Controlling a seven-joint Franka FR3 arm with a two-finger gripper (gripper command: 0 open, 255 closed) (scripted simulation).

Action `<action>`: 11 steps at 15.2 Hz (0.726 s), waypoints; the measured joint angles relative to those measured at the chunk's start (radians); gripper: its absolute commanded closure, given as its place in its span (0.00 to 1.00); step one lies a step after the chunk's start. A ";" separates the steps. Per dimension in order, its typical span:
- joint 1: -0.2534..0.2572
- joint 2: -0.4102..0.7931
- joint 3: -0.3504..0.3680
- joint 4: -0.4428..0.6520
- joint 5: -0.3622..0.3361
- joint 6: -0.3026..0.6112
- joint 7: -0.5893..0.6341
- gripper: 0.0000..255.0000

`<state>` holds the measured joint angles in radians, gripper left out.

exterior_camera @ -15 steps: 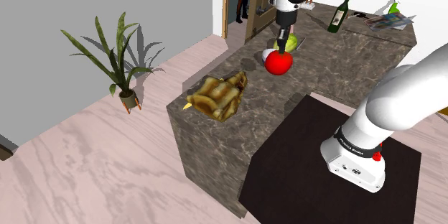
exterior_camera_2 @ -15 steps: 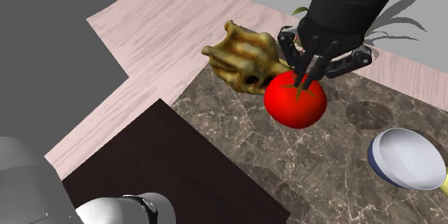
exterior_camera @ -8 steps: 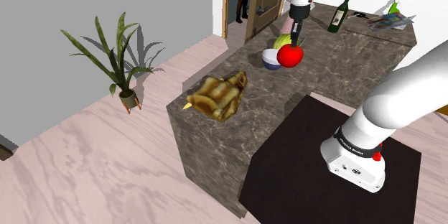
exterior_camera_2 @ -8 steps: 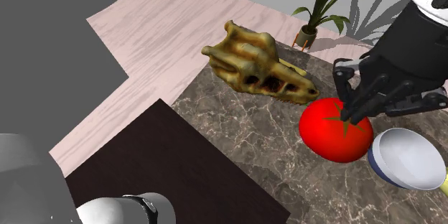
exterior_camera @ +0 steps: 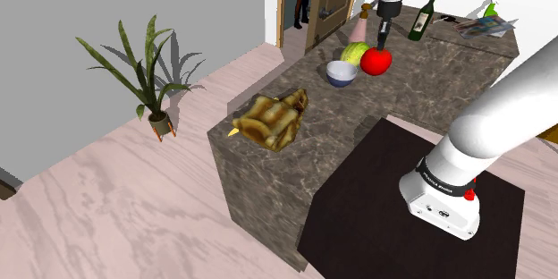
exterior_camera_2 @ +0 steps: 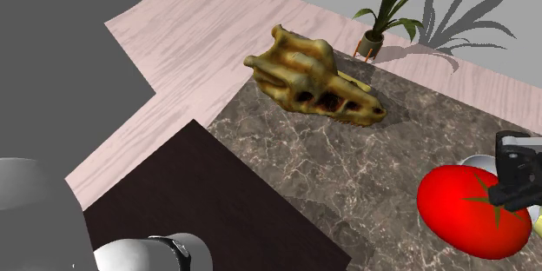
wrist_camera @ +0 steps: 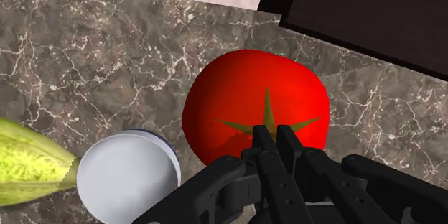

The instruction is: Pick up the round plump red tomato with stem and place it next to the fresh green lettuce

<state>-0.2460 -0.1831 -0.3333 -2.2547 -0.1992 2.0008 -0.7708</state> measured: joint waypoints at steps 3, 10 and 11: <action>-0.030 0.055 -0.048 0.061 0.007 0.004 -0.084 1.00; -0.103 0.228 -0.139 0.243 0.071 0.008 -0.282 1.00; -0.116 0.257 -0.149 0.279 0.086 0.000 -0.312 1.00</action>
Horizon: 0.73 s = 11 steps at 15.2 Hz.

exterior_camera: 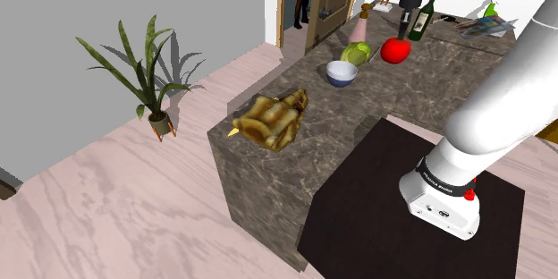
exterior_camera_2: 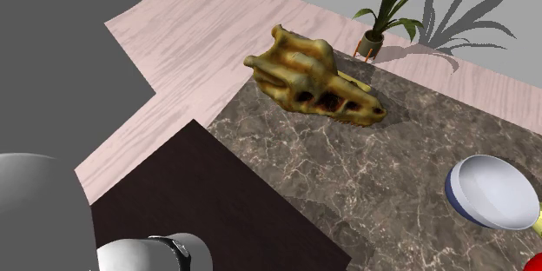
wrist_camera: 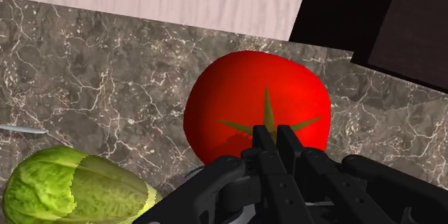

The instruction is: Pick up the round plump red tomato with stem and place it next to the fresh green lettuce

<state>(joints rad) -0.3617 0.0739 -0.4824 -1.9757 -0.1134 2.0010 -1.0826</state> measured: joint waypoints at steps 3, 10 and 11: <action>-0.041 0.079 -0.023 0.088 0.042 -0.009 -0.079 1.00; -0.097 0.203 -0.032 0.176 0.107 0.020 -0.163 1.00; -0.097 0.206 -0.032 0.163 0.109 0.035 -0.164 1.00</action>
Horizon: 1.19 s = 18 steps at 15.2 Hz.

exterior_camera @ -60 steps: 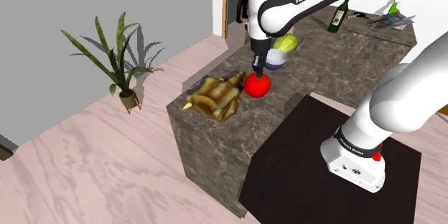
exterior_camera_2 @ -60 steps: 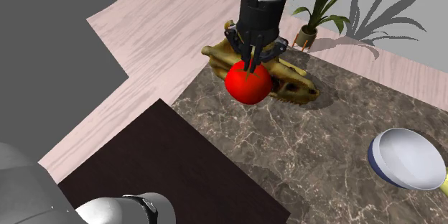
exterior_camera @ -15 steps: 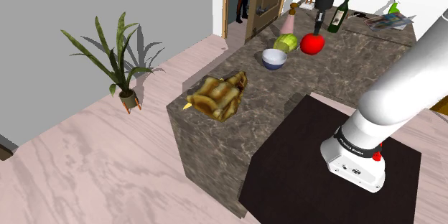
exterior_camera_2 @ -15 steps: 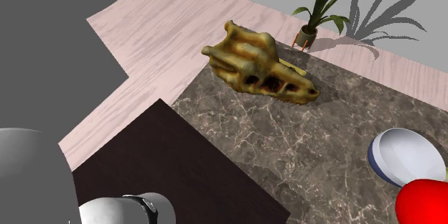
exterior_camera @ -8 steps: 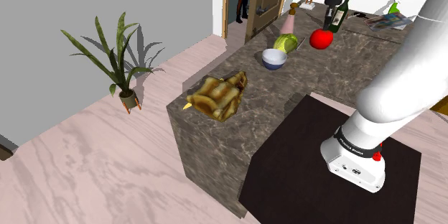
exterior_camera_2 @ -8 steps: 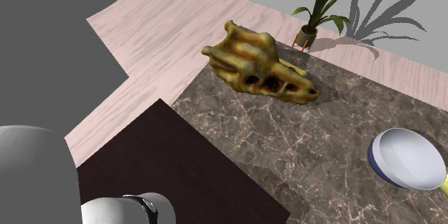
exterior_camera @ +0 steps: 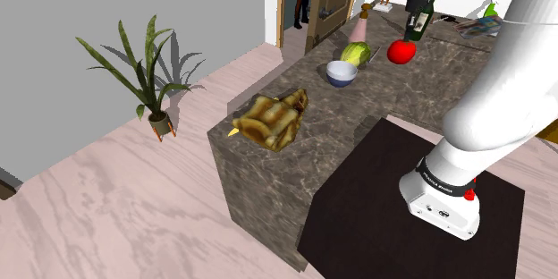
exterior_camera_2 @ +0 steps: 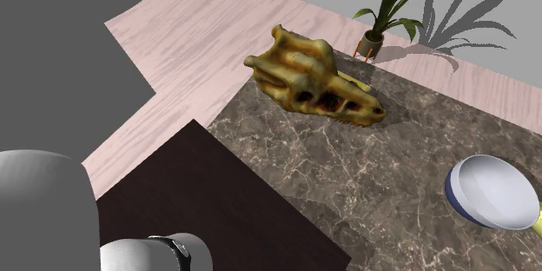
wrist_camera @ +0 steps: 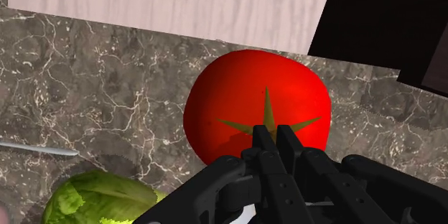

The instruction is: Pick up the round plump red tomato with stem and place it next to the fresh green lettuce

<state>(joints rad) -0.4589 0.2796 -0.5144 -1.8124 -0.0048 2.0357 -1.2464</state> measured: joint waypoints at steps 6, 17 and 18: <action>-0.008 0.040 0.007 -0.029 0.020 0.065 -0.007 1.00; -0.023 0.113 0.025 -0.086 0.056 0.189 -0.017 1.00; -0.027 0.125 0.028 -0.085 0.062 0.199 -0.021 1.00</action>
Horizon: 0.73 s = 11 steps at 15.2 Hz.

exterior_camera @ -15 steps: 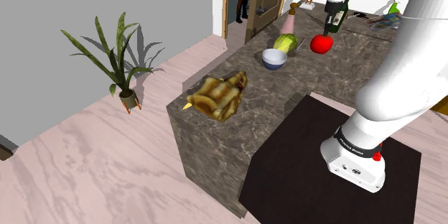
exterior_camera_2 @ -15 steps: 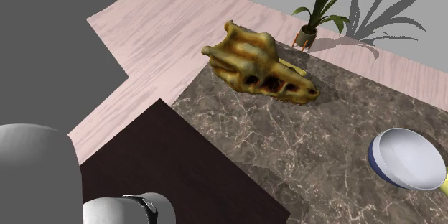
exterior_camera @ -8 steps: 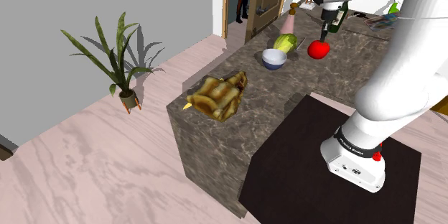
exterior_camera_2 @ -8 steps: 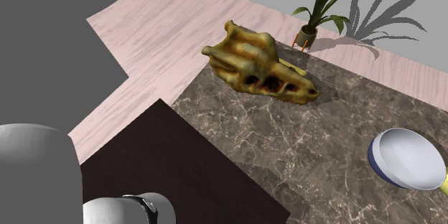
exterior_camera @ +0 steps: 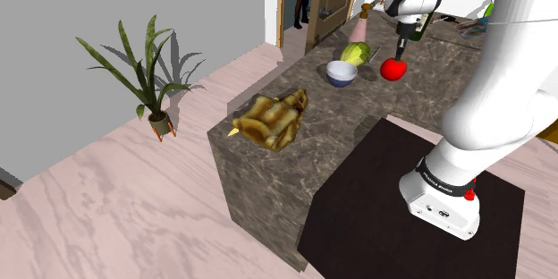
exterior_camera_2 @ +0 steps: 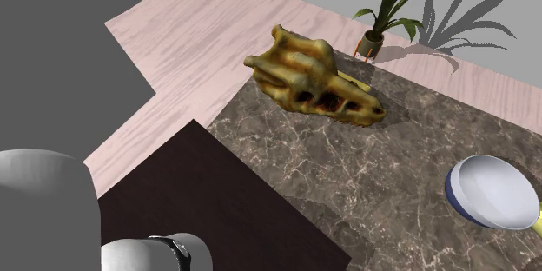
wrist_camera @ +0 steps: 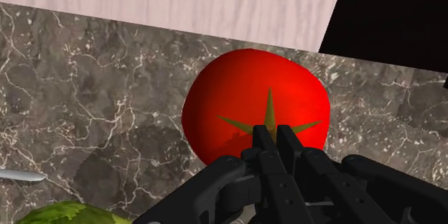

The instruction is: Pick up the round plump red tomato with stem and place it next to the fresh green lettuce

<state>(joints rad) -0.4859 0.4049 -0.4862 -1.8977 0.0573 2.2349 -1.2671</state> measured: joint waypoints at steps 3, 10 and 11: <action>-0.004 0.022 0.007 -0.014 0.011 0.034 -0.003 1.00; -0.019 0.083 0.027 -0.031 0.041 0.109 -0.013 1.00; -0.022 0.094 0.030 -0.029 0.046 0.117 -0.015 1.00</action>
<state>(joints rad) -0.5081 0.4991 -0.4559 -1.9268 0.1028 2.3519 -1.2819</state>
